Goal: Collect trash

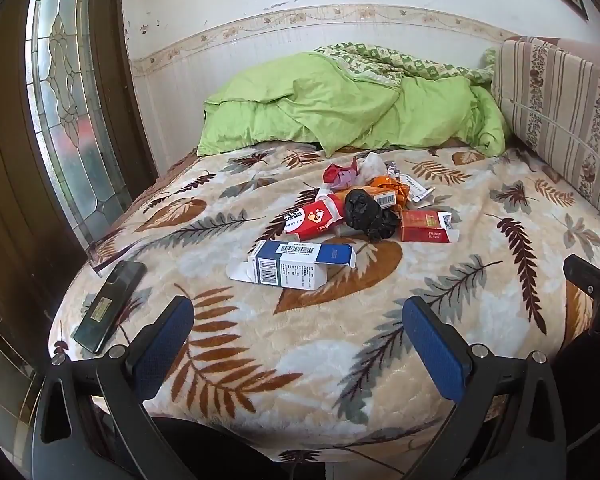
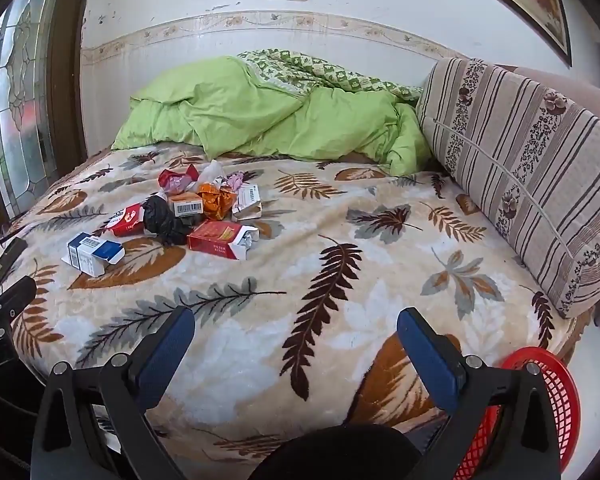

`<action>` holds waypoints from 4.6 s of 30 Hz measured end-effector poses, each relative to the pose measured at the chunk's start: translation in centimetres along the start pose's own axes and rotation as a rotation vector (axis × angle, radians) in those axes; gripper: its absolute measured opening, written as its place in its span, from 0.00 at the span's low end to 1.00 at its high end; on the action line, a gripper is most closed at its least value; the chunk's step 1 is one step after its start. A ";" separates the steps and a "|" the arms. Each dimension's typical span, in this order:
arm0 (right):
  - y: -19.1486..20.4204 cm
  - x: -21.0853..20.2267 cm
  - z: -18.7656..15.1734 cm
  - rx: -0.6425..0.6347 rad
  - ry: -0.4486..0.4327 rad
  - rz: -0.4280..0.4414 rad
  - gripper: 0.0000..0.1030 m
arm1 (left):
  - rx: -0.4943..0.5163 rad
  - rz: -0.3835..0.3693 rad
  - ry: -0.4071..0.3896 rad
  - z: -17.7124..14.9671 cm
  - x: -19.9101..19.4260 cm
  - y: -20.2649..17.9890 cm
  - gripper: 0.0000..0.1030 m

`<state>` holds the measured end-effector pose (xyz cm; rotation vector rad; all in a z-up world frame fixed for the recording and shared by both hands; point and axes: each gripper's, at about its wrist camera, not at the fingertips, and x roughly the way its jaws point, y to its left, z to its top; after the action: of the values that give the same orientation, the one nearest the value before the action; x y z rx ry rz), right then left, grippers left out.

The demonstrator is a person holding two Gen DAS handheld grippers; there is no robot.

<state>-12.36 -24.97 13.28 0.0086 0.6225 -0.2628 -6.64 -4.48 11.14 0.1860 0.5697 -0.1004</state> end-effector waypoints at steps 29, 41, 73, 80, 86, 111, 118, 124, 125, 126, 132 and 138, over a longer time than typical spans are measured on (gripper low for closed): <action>0.1 -0.1 -0.1 -0.003 -0.005 0.010 0.99 | -0.001 0.001 0.007 -0.1 -0.6 -0.4 1.00; 0.2 -0.1 -0.2 -0.002 -0.002 0.014 0.99 | 0.000 0.001 0.008 -0.5 -0.9 -0.6 1.00; 2.9 7.9 1.4 0.048 0.215 0.349 0.95 | -0.526 -0.228 0.468 1.8 14.7 8.2 0.72; 2.9 10.2 3.1 0.043 0.222 0.395 0.95 | -0.411 -0.190 0.413 4.2 18.5 6.0 0.59; 2.0 17.1 8.5 0.105 0.231 0.476 0.95 | -0.338 -0.215 0.379 4.7 20.4 5.5 0.52; 8.7 22.2 6.0 -0.202 0.404 0.487 0.62 | -0.232 -0.194 0.354 4.0 20.5 4.6 0.52; 8.2 21.5 6.2 -0.172 0.408 0.447 0.57 | -0.219 -0.180 0.338 3.9 20.0 4.6 0.51; 6.6 19.4 6.8 -0.085 0.370 0.415 0.56 | -0.284 -0.222 0.338 3.8 18.7 5.8 0.34; 6.4 19.1 6.9 -0.069 0.363 0.413 0.56 | -0.288 -0.238 0.332 3.9 18.3 5.9 0.33; 6.0 18.6 7.0 -0.046 0.353 0.417 0.56 | -0.286 -0.250 0.322 3.9 17.7 5.9 0.33; 5.1 16.0 6.3 0.037 0.311 0.420 0.56 | -0.195 -0.263 0.195 4.7 13.3 4.9 0.33; 3.6 13.2 5.9 0.115 0.254 0.423 0.56 | -0.090 -0.318 0.076 5.5 9.2 2.3 0.33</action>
<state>2.20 -25.19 10.24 0.2850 0.8399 0.1156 4.29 -3.75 11.05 0.0105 0.6755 -0.3768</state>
